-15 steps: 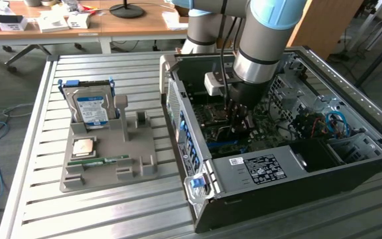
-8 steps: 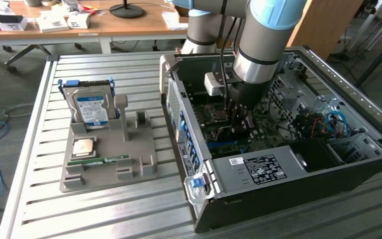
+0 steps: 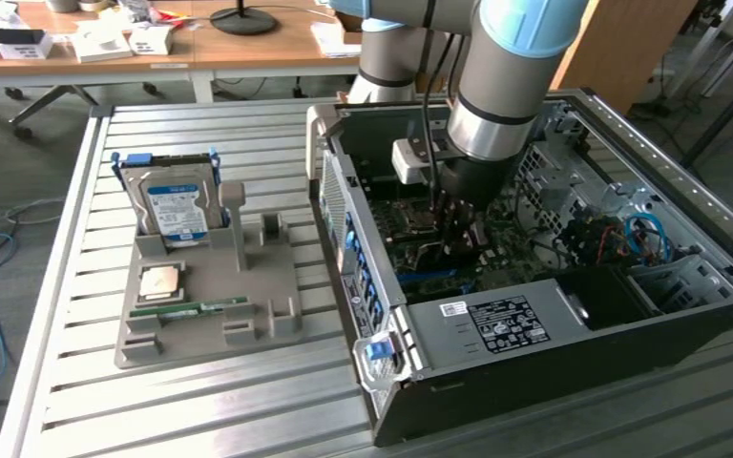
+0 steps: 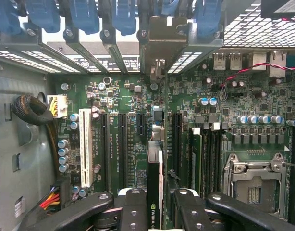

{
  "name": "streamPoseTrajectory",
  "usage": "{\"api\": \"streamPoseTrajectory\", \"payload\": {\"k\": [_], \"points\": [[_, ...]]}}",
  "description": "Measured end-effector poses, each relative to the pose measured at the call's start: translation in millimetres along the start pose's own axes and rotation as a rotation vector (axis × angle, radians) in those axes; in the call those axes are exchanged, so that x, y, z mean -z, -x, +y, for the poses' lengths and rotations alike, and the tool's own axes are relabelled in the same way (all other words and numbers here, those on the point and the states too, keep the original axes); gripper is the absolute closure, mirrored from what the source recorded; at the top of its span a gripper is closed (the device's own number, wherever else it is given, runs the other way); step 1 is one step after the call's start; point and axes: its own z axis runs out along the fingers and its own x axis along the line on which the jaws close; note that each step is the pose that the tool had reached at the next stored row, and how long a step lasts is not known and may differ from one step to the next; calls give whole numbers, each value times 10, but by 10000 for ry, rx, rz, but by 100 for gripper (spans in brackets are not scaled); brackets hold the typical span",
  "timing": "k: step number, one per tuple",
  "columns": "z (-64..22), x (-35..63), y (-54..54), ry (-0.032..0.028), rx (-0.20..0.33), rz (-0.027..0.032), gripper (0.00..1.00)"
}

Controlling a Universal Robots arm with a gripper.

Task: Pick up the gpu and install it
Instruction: 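Insert the gpu into the slot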

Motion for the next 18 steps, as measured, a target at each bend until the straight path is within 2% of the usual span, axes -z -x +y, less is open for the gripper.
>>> {"api": "streamPoseTrajectory", "payload": {"k": [18], "points": [[-2, 19, 1, -2, -1, -3, 74]]}}
